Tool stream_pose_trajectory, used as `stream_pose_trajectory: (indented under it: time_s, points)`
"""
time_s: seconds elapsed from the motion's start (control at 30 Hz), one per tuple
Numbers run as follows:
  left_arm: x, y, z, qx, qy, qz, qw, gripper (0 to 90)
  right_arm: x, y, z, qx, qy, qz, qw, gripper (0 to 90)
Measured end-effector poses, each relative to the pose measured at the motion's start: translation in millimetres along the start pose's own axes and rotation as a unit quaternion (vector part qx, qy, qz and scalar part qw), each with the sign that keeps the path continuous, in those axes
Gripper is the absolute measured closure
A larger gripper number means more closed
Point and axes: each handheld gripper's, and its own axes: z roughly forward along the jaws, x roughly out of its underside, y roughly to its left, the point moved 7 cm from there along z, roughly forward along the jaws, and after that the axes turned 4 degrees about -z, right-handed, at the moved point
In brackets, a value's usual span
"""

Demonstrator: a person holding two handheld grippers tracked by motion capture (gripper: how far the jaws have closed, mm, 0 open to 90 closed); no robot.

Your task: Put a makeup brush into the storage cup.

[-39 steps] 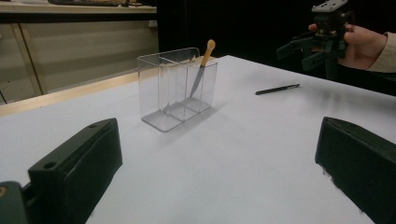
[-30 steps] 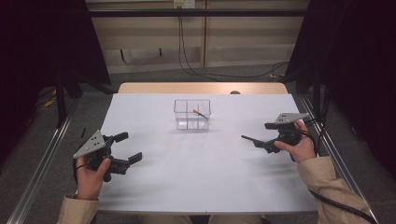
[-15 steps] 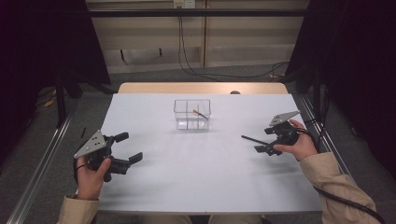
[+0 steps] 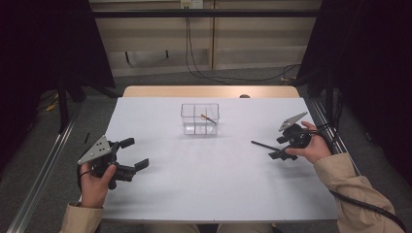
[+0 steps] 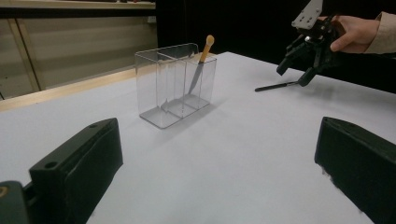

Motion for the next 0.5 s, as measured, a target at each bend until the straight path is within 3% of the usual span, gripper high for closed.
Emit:
stream_pose_trajectory:
  time_s: [0.5]
  points:
    - [0.3,0.7,-0.2,0.001,0.000,0.000,1.0000,1.1,2.8,-3.6,2.9,-0.003,0.038,0.008,0.9992,42.6]
